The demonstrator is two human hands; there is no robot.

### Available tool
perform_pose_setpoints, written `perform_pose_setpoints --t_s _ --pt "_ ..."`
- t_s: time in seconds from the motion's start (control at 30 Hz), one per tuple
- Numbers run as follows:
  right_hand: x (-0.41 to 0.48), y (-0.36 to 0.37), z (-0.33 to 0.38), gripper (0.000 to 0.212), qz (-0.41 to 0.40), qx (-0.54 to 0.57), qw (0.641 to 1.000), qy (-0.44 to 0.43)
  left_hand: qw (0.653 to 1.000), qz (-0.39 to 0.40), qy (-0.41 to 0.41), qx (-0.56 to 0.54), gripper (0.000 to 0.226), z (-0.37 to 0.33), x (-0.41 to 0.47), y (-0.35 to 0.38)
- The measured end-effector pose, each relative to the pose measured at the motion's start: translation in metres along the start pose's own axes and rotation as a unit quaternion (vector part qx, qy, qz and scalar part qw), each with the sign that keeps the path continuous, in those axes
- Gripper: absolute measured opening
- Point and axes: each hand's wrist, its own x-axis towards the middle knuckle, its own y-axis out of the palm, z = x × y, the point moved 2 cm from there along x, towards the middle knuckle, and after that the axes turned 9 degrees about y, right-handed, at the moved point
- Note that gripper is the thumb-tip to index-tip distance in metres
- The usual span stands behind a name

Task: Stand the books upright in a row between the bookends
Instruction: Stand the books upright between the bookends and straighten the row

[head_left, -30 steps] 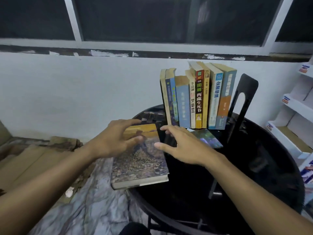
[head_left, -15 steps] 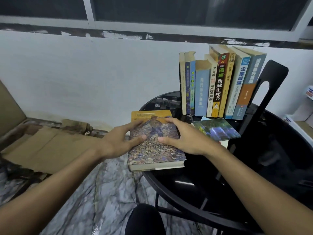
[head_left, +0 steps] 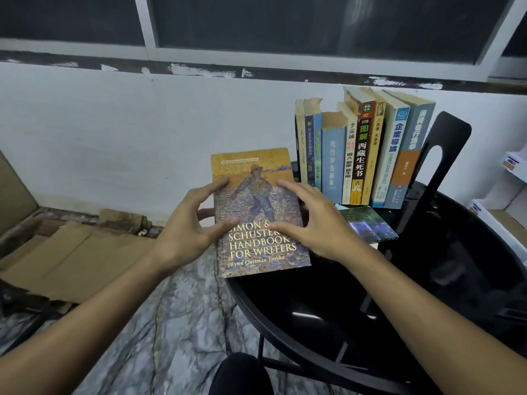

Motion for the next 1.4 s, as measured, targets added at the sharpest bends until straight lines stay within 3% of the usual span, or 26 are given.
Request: perform_pose_setpoints --t_s 0.3,0.53,0.77,1.07,1.27,1.4 --pt "0.009 -0.003 0.006 0.089 -0.077 -0.006 0.994 -0.081 0.990 -0.084 0.110 -0.007 0.073 -0.009 0.000 0.003" --pt "0.005 -0.001 0.002 0.101 -0.148 -0.051 0.980 -0.126 0.987 -0.066 0.145 0.016 0.063 -0.012 -0.008 0.006" --pt "-0.012 0.001 0.021 0.092 -0.278 -0.223 0.919 -0.166 0.985 -0.043 0.168 -0.019 0.054 -0.010 -0.012 0.002" --pt "-0.041 0.006 0.064 0.092 -0.157 -0.086 0.973 -0.144 0.974 -0.068 0.192 -0.094 0.051 -0.020 -0.030 0.009" --pt "-0.051 -0.004 0.072 0.100 -0.105 -0.022 0.985 -0.134 0.971 -0.100 0.192 -0.098 0.077 -0.024 -0.045 0.017" --pt "-0.057 -0.015 0.073 0.102 -0.085 0.031 0.988 -0.127 0.972 -0.088 0.200 -0.087 0.078 -0.031 -0.053 0.029"
